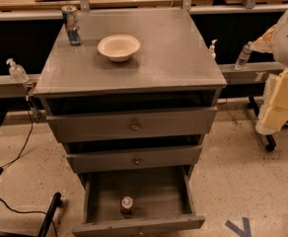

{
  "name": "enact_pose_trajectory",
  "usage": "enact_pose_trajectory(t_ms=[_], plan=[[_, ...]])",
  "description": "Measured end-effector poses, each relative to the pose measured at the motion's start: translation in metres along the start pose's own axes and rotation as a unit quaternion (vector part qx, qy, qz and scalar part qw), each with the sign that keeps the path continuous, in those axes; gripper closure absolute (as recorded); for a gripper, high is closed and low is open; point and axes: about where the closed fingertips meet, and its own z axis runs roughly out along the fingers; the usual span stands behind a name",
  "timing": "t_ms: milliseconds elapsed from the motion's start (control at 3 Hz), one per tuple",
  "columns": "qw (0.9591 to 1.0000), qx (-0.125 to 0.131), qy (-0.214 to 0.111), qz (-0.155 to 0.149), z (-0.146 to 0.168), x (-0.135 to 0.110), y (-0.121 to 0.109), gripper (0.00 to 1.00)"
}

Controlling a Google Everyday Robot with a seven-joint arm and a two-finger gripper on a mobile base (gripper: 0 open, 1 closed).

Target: Pick orange can from bottom drawer and place on counter

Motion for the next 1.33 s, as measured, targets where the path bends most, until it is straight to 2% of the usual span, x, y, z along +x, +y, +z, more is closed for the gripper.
enact_pose_trajectory(t_ms=[333,667,1000,1333], plan=[[0.9997,-0.019,-0.01,-0.012,0.023,0.007,0.002,0.0],[0.9932,-0.059,-0.098,0.023,0.097,0.018,0.016,0.0],[0.9784,-0.105,-0.169,0.057,0.155,0.004,0.049,0.0],[0.9784,-0.105,-0.169,0.057,0.155,0.004,0.049,0.0]])
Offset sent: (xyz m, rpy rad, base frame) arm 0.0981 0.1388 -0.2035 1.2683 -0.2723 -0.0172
